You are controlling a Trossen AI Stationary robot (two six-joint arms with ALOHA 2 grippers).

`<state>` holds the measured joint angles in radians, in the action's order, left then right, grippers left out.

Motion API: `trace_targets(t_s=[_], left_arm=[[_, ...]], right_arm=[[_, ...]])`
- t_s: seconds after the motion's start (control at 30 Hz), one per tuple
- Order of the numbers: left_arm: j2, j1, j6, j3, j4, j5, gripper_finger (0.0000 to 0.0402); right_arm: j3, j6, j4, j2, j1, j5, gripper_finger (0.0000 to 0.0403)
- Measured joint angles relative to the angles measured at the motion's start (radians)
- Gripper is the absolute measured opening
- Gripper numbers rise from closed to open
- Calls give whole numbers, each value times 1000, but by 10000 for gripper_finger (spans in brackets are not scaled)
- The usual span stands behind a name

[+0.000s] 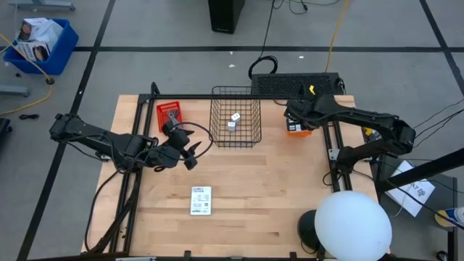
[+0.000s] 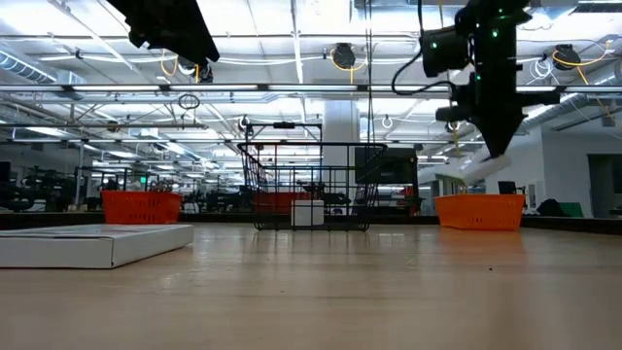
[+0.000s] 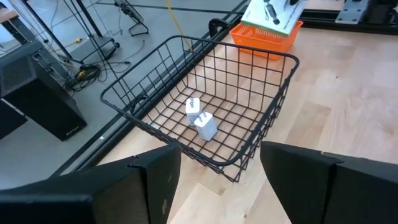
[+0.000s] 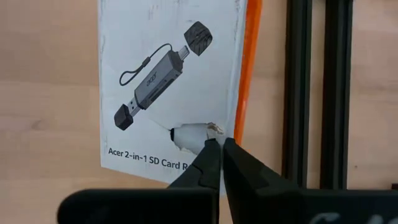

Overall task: Pick and place items into bin
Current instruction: Put the right card reader box into the orange basket

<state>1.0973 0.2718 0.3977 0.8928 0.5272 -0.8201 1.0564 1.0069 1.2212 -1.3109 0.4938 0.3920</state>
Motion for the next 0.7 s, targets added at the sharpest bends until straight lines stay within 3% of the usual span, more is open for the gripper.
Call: trace_targets(t_s=[0.3,0.7], left_arm=[[0,0,0,0,-4,10,230],[0,0,-1,0,-4,11,230]], right_arm=[[-100,-4,-93,1,36,23,0],[-115,-62,-141,11,98,25,0]])
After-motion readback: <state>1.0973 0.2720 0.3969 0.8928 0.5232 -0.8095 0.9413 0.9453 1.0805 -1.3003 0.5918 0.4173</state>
